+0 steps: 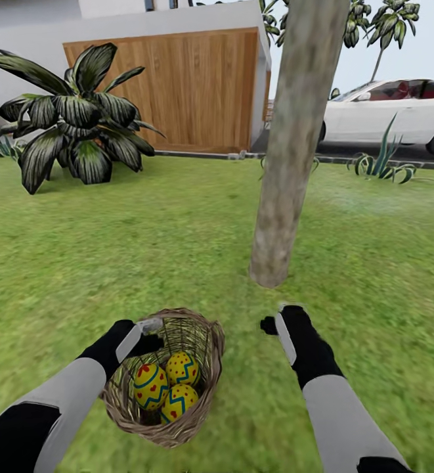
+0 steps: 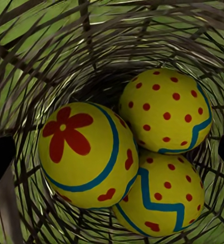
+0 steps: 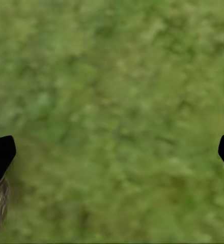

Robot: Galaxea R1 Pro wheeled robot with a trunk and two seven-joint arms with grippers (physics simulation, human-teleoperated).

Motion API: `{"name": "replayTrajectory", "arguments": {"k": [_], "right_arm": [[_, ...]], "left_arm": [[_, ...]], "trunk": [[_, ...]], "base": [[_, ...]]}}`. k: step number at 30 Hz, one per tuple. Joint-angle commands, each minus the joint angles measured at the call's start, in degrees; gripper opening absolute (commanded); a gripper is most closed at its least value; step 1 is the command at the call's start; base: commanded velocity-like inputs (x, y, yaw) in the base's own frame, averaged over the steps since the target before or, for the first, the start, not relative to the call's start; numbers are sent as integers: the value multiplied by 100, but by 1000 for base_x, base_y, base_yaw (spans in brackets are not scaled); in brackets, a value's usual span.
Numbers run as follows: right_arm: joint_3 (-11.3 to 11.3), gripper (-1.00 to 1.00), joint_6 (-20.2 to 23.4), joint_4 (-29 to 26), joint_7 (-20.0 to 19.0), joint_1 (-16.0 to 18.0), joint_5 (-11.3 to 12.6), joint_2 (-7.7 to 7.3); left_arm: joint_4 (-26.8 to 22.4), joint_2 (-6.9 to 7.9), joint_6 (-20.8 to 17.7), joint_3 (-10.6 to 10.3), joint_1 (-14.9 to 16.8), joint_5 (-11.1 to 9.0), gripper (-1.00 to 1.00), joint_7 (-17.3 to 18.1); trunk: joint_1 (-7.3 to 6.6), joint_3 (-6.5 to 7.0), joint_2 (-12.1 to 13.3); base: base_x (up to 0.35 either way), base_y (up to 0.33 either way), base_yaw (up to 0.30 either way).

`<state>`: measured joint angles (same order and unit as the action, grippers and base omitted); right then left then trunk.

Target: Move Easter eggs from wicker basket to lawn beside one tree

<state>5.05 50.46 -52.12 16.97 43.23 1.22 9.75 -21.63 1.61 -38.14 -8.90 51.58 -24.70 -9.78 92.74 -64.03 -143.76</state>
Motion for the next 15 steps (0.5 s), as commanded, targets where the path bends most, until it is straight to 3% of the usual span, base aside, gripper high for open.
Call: {"name": "replayTrajectory", "arguments": {"k": [1, 3, 4, 6, 11, 15], "right_arm": [[-73, 100, 37, -738, 19, -313, 26, 7], [-195, 100, 48, -1369, 18, -586, 29, 5], [-346, 100, 56, -1864, 18, -819, 48, 3], [-623, 100, 60, -2351, 17, -1061, 131, -3], [-1184, 100, 57, -2945, 24, -1320, 320, -25], [-1306, 100, 53, -3342, 27, -1504, 359, -32]], "left_arm": [[-13, 6, -11, -41, 2, -61, 100, -41], [-14, 6, -4, -41, 2, -61, 100, -41], [-15, 6, 1, -41, 2, -59, 100, -41], [-16, 6, 3, -41, 2, -60, 100, -41], [-39, 17, -15, -35, 2, -62, 100, -39], [-49, 22, -35, -23, 11, -63, 100, -33]], "trunk": [[1, -28, -4], [6, -72, -7], [9, -94, -8], [14, -139, -11], [27, -250, -17], [37, -338, -23]], "base": [[0, 0, 0], [0, 0, 0], [0, 0, 0], [0, 0, 0], [0, 0, 0], [0, 0, 0]]}}
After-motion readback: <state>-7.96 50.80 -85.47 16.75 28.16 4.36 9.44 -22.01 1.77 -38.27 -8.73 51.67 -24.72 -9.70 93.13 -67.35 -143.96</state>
